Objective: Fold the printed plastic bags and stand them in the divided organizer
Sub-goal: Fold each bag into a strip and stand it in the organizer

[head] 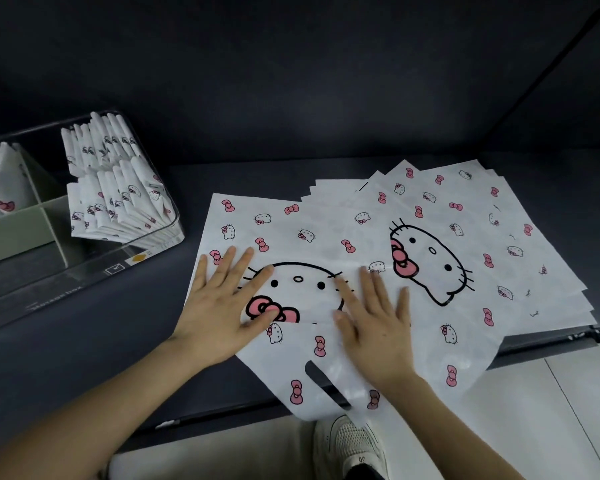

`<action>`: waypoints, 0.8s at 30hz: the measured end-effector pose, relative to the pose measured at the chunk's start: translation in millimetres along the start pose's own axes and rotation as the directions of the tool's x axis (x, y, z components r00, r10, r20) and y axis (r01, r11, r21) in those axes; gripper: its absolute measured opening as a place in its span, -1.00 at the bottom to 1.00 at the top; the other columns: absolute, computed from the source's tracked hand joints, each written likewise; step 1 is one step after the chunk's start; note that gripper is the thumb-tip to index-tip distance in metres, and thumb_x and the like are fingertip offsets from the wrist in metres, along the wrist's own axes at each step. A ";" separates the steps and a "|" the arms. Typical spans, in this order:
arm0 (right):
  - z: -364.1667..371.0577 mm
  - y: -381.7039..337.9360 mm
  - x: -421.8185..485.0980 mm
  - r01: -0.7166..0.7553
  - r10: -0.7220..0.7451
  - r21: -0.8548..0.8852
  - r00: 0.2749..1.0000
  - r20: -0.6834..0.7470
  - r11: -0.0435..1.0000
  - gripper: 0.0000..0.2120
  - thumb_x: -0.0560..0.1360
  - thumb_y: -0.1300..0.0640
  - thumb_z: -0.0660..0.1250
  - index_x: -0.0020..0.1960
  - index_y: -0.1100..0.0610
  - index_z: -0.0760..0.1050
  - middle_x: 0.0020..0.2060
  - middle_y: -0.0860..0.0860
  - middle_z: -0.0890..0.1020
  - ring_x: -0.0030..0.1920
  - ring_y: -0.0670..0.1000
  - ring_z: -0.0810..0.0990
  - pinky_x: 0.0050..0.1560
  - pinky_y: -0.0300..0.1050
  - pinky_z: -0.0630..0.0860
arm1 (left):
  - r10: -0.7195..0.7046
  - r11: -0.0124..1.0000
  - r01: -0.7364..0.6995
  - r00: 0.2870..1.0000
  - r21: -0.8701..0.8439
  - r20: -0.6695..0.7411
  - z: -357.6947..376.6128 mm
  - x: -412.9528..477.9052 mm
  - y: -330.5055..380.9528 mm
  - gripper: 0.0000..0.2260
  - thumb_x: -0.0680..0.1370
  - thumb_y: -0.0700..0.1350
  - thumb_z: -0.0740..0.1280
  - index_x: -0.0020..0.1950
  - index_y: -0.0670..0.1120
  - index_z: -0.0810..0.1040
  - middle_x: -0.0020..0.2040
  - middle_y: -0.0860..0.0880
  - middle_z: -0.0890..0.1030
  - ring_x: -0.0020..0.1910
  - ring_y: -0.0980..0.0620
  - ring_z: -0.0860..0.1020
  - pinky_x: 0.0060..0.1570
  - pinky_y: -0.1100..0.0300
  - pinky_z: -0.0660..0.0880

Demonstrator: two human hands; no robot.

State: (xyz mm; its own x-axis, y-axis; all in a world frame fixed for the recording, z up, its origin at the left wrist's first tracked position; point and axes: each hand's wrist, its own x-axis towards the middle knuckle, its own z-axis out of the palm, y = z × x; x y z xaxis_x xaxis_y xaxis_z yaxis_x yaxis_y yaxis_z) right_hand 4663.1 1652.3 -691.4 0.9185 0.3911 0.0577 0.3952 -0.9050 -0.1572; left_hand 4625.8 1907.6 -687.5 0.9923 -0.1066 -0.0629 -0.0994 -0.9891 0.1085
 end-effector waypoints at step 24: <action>-24.9 25.5 16.9 0.453 -0.466 -0.116 0.835 -0.294 0.884 -0.85 0.46 -0.03 0.37 -0.17 0.01 0.66 -0.11 -0.03 0.68 -0.13 0.00 0.65 0.26 0.22 0.40 | 0.171 0.912 -0.123 0.981 -0.391 0.091 -33.1 0.8 -50.2 -0.18 0.25 0.51 0.14 0.45 0.21 0.23 0.51 0.26 0.02 0.37 0.53 -0.24 0.36 0.48 -0.29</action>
State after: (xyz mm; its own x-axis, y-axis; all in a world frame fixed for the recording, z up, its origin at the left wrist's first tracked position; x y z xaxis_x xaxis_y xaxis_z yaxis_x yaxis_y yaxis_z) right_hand 4688.9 1631.6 -669.9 0.5852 0.6989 0.4111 0.7663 -0.6425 0.0016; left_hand 4634.0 1960.5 -660.1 0.9497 -0.2831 -0.1338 -0.1836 -0.8497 0.4943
